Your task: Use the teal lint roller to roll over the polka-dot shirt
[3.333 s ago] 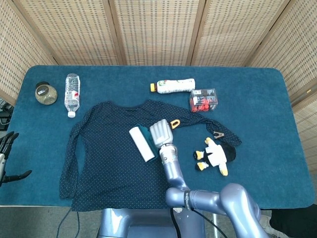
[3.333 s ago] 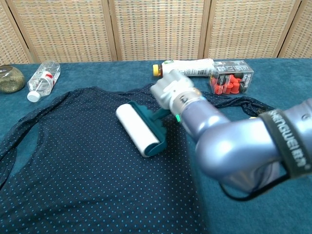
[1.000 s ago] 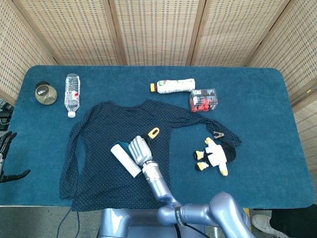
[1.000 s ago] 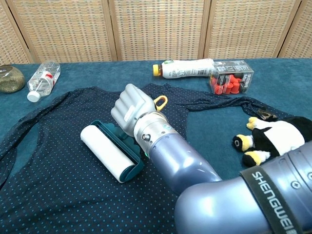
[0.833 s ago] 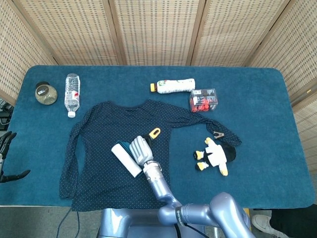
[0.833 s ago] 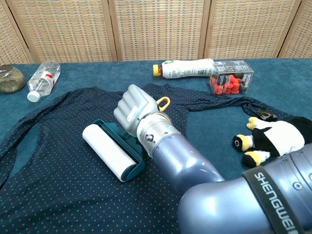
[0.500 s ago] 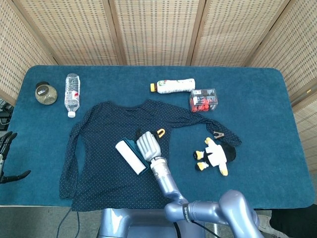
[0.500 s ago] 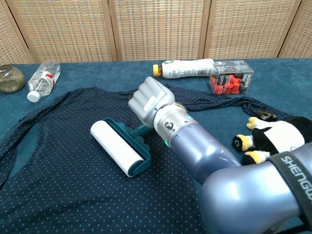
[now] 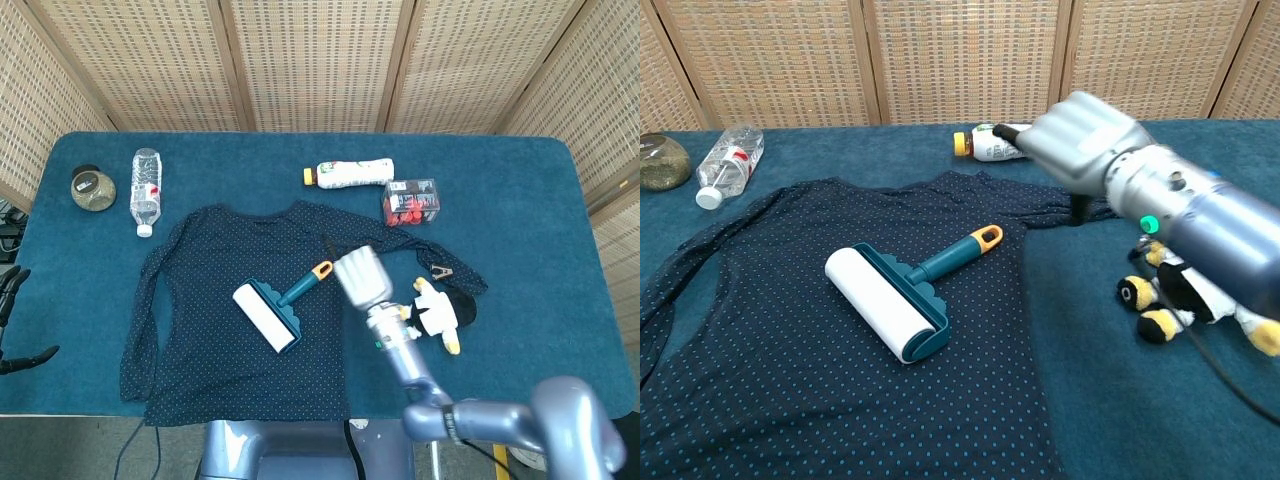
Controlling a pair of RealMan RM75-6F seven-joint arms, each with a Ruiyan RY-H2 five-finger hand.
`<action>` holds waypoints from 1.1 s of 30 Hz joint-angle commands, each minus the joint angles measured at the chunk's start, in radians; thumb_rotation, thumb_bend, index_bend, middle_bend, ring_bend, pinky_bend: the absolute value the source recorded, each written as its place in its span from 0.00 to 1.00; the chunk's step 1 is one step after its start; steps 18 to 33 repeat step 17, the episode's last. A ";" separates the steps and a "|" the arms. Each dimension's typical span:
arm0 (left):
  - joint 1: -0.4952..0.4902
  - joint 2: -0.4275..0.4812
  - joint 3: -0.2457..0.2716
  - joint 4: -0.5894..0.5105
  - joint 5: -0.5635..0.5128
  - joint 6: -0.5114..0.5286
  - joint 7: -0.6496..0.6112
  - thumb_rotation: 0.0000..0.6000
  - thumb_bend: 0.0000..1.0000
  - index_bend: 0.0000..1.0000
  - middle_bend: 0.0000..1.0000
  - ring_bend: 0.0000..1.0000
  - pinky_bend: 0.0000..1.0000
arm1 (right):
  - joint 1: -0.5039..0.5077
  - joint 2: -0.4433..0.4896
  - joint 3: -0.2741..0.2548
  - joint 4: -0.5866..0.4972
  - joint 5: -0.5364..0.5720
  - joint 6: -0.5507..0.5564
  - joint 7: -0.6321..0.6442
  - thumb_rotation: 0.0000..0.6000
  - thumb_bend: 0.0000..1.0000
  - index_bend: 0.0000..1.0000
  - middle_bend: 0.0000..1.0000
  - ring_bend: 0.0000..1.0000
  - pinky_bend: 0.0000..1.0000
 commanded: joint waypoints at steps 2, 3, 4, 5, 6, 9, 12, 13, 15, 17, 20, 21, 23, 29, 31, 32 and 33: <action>0.008 -0.014 0.005 0.005 0.037 0.036 0.022 1.00 0.00 0.00 0.00 0.00 0.00 | -0.159 0.253 -0.054 -0.180 -0.082 0.029 0.301 1.00 0.00 0.00 0.01 0.01 0.00; 0.011 -0.018 0.006 0.007 0.044 0.046 0.026 1.00 0.00 0.00 0.00 0.00 0.00 | -0.179 0.282 -0.063 -0.192 -0.099 0.032 0.350 1.00 0.00 0.00 0.00 0.00 0.00; 0.013 -0.021 0.007 0.008 0.048 0.052 0.028 1.00 0.00 0.00 0.00 0.00 0.00 | -0.188 0.297 -0.069 -0.195 -0.112 0.032 0.376 1.00 0.00 0.00 0.00 0.00 0.00; 0.016 -0.025 0.008 0.008 0.054 0.062 0.034 1.00 0.00 0.00 0.00 0.00 0.00 | -0.207 0.318 -0.077 -0.201 -0.127 0.038 0.421 1.00 0.00 0.00 0.00 0.00 0.00; 0.021 -0.029 0.010 0.008 0.063 0.075 0.042 1.00 0.00 0.00 0.00 0.00 0.00 | -0.235 0.345 -0.088 -0.207 -0.149 0.051 0.486 1.00 0.00 0.00 0.00 0.00 0.00; 0.032 -0.034 0.014 0.003 0.075 0.098 0.058 1.00 0.00 0.00 0.00 0.00 0.00 | -0.300 0.389 -0.119 -0.204 -0.209 0.098 0.617 1.00 0.00 0.00 0.00 0.00 0.00; 0.039 -0.037 0.017 -0.001 0.082 0.113 0.072 1.00 0.00 0.00 0.00 0.00 0.00 | -0.352 0.411 -0.145 -0.180 -0.262 0.138 0.714 1.00 0.00 0.00 0.00 0.00 0.00; 0.042 -0.037 0.018 -0.002 0.084 0.117 0.075 1.00 0.00 0.00 0.00 0.00 0.00 | -0.369 0.417 -0.154 -0.170 -0.275 0.150 0.740 1.00 0.00 0.00 0.00 0.00 0.00; 0.046 -0.038 0.020 -0.005 0.086 0.123 0.079 1.00 0.00 0.00 0.00 0.00 0.00 | -0.394 0.427 -0.166 -0.159 -0.292 0.165 0.772 1.00 0.00 0.00 0.00 0.00 0.00; 0.052 -0.038 0.022 -0.008 0.089 0.132 0.081 1.00 0.00 0.00 0.00 0.00 0.00 | -0.441 0.440 -0.177 -0.159 -0.302 0.199 0.819 1.00 0.00 0.00 0.00 0.00 0.00; 0.052 -0.038 0.022 -0.008 0.089 0.132 0.081 1.00 0.00 0.00 0.00 0.00 0.00 | -0.441 0.440 -0.177 -0.159 -0.302 0.199 0.819 1.00 0.00 0.00 0.00 0.00 0.00; 0.052 -0.038 0.022 -0.008 0.089 0.132 0.081 1.00 0.00 0.00 0.00 0.00 0.00 | -0.441 0.440 -0.177 -0.159 -0.302 0.199 0.819 1.00 0.00 0.00 0.00 0.00 0.00; 0.052 -0.038 0.022 -0.008 0.089 0.132 0.081 1.00 0.00 0.00 0.00 0.00 0.00 | -0.441 0.440 -0.177 -0.159 -0.302 0.199 0.819 1.00 0.00 0.00 0.00 0.00 0.00; 0.052 -0.038 0.022 -0.008 0.089 0.132 0.081 1.00 0.00 0.00 0.00 0.00 0.00 | -0.441 0.440 -0.177 -0.159 -0.302 0.199 0.819 1.00 0.00 0.00 0.00 0.00 0.00; 0.052 -0.038 0.022 -0.008 0.089 0.132 0.081 1.00 0.00 0.00 0.00 0.00 0.00 | -0.441 0.440 -0.177 -0.159 -0.302 0.199 0.819 1.00 0.00 0.00 0.00 0.00 0.00; 0.052 -0.038 0.022 -0.008 0.089 0.132 0.081 1.00 0.00 0.00 0.00 0.00 0.00 | -0.441 0.440 -0.177 -0.159 -0.302 0.199 0.819 1.00 0.00 0.00 0.00 0.00 0.00; 0.052 -0.038 0.022 -0.008 0.089 0.132 0.081 1.00 0.00 0.00 0.00 0.00 0.00 | -0.441 0.440 -0.177 -0.159 -0.302 0.199 0.819 1.00 0.00 0.00 0.00 0.00 0.00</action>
